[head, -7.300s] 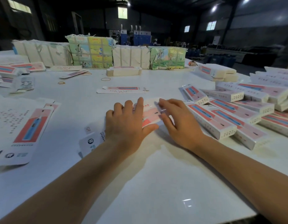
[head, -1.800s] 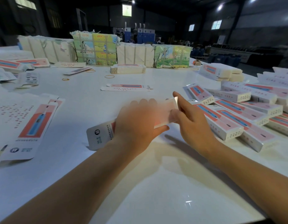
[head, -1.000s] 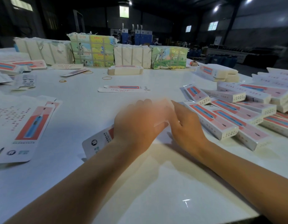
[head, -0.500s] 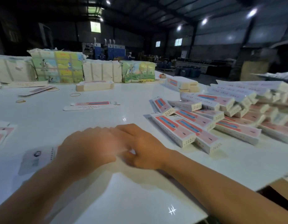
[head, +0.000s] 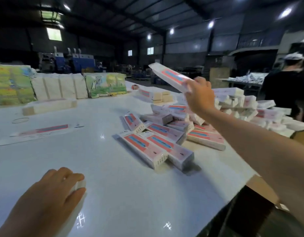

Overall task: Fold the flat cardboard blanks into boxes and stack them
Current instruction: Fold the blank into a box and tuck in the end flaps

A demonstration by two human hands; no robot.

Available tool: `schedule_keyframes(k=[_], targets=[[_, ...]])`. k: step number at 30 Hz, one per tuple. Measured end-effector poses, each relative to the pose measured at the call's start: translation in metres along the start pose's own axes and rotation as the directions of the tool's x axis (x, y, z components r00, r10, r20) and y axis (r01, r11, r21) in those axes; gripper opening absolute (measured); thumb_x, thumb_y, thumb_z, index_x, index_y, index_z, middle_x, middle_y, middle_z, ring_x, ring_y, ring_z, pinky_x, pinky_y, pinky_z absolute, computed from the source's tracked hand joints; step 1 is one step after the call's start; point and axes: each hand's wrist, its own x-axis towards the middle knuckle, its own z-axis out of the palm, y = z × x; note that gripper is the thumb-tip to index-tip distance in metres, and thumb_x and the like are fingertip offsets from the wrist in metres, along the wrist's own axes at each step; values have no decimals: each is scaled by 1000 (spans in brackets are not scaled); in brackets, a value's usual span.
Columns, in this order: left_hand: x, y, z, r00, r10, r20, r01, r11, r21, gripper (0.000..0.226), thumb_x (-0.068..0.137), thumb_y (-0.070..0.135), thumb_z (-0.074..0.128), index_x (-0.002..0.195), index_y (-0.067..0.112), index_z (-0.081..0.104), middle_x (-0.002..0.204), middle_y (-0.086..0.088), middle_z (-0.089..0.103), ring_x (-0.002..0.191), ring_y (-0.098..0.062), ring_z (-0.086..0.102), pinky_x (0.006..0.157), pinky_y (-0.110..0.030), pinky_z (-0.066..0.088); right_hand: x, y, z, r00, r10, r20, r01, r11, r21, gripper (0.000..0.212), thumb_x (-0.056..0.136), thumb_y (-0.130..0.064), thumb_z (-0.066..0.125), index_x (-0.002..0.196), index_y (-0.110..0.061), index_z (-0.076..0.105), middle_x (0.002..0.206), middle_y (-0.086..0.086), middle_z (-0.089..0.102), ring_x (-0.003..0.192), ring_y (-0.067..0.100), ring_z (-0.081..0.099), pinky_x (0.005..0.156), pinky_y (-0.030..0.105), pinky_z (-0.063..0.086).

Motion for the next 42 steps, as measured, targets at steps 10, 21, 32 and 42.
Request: schedule_keyframes(k=[10,21,32,42], targets=[[3,24,-27,986,-115,117,113,993,25,37,74,43,36,79,25,68,75,6,58,67,-24,58,50,-33,50,6,33,-10,964,144,224,-61,938,-341,50,88,-14,51,137,-21,44,144,15,34,132,36,28,106,54,27],[0,26,-26,955,-212,205,206,977,52,32,94,39,42,122,31,56,117,6,51,111,-14,41,91,-27,35,-164,-203,8,627,-711,318,541,691,479,30,93,-23,46,117,-22,63,122,0,61,117,21,50,94,34,43],[2,11,-42,878,-365,311,393,919,-33,32,92,39,45,118,26,58,119,-1,54,115,-21,45,87,-35,38,-191,-200,36,638,-671,377,392,705,591,21,88,-9,60,102,-18,73,113,-1,67,106,22,59,87,27,39],[-51,-120,-165,366,-903,227,596,414,688,22,77,39,60,86,20,54,76,1,52,71,-17,52,68,-30,43,-189,-201,39,664,-659,354,369,700,611,18,86,-6,62,98,-14,74,110,0,68,102,24,60,84,26,36]])
